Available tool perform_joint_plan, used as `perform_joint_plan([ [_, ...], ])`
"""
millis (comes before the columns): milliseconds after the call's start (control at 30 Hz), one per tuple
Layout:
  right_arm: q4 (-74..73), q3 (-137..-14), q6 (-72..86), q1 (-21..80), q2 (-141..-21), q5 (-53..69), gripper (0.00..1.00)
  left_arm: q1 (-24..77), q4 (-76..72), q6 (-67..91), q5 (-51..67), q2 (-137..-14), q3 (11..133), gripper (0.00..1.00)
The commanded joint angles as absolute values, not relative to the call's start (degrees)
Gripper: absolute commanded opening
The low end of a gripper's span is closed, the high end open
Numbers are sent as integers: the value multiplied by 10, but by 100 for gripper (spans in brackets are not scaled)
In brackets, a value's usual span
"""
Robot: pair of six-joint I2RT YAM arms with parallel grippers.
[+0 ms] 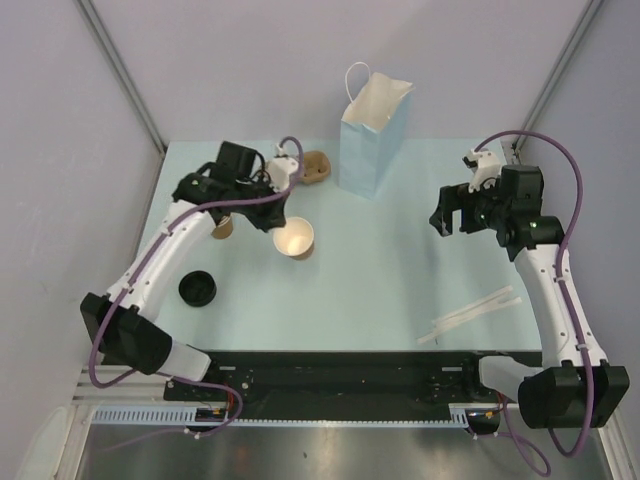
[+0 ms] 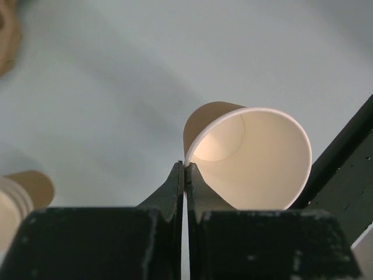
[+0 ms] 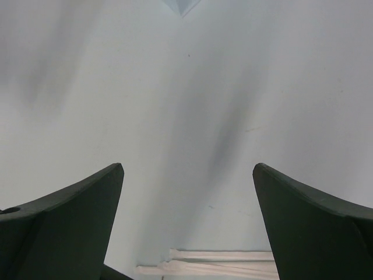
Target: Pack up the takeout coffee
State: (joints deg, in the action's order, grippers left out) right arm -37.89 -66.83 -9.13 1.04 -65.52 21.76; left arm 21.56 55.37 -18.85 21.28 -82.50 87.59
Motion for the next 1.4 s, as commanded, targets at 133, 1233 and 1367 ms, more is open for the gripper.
perform_joint_plan([
  [133, -406, -679, -75, 4, -666, 236, 100, 325, 394, -150, 261, -858, 758, 2],
  [1233, -398, -668, -63, -33, -677, 316, 100, 345, 408, -100, 208, -932, 800, 66],
  [1367, -388, -668, -62, -26, -678, 329, 100, 295, 451, -122, 230, -848, 821, 78],
])
